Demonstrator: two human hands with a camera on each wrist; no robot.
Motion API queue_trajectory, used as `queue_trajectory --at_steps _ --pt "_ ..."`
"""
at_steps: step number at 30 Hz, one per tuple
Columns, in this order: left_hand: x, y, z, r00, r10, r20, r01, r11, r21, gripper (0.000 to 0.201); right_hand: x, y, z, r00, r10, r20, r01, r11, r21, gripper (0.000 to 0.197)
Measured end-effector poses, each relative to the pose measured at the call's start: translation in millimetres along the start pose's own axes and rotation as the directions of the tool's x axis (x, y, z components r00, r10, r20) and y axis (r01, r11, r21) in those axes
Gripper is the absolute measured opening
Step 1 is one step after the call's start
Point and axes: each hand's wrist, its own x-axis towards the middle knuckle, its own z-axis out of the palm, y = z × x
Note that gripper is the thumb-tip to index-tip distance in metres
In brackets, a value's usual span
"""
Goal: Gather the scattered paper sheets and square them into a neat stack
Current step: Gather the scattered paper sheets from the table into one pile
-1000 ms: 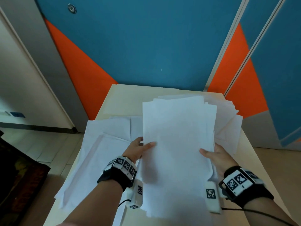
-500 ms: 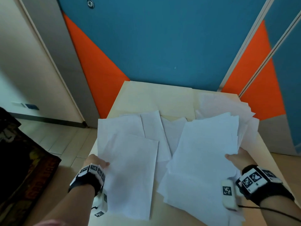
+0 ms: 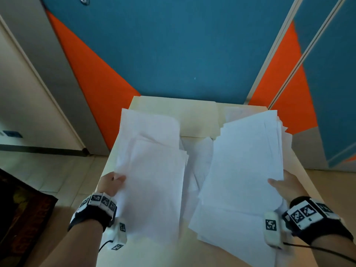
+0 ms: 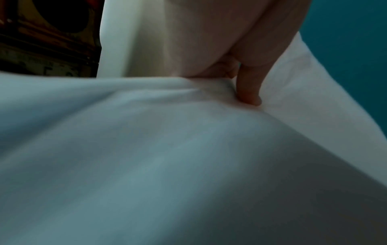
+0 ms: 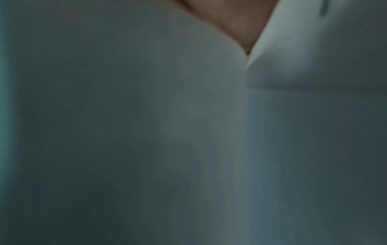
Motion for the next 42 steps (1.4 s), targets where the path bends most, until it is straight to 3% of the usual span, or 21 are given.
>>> queue_trajectory --at_steps 3,6,10,12,15,17,21,26,32,36,39,42 --pt "11 15 15 0.999 -0.029 -0.015 0.029 1.000 -0.009 0.042 0 2 -10 1.000 0.008 -0.019 -0.007 0.999 0.050 0.037" --pt "18 33 35 0.997 -0.079 -0.011 0.079 0.993 0.090 0.052 -1 9 -20 0.999 0.013 -0.036 -0.010 0.996 0.086 0.036" --pt "17 54 60 0.990 -0.140 -0.034 0.144 0.951 0.273 0.034 0 20 -28 0.996 0.050 -0.080 -0.042 0.994 0.100 0.037" --pt "18 58 71 0.992 -0.121 -0.034 0.125 0.968 0.219 0.040 0 24 -29 0.992 0.080 -0.094 -0.070 0.992 0.110 0.039" --pt "27 55 74 0.990 -0.138 -0.024 0.138 0.990 0.011 0.063 -1 30 -31 0.990 0.103 -0.094 -0.089 0.985 0.148 0.038" --pt "31 53 71 0.987 -0.157 0.023 0.157 0.987 0.021 0.076 0 33 -33 0.991 0.100 -0.091 -0.084 0.982 0.168 0.037" --pt "26 51 55 0.997 -0.007 0.074 -0.001 0.993 0.118 0.047 0 33 -33 0.994 0.072 -0.077 -0.057 0.981 0.188 0.039" --pt "3 64 20 0.982 0.189 0.015 -0.188 0.981 -0.046 0.029 0 26 -27 0.999 0.037 -0.023 -0.030 0.971 0.236 0.038" --pt "-13 95 24 0.960 0.223 0.166 -0.180 0.953 -0.242 0.030 -11 10 -6 0.995 -0.041 0.090 0.008 0.941 0.338 0.038" --pt "-26 104 65 0.904 0.210 0.374 -0.034 0.905 -0.425 0.036 -24 0 13 0.974 -0.076 0.214 -0.037 0.876 0.481 0.035" --pt "-33 101 92 0.867 0.164 0.471 0.075 0.891 -0.448 0.059 -31 -4 28 0.962 -0.115 0.247 -0.027 0.861 0.508 0.032" --pt "-50 104 102 0.806 0.179 0.564 0.154 0.856 -0.494 0.042 -36 -6 37 0.961 -0.125 0.248 -0.030 0.842 0.539 0.030"
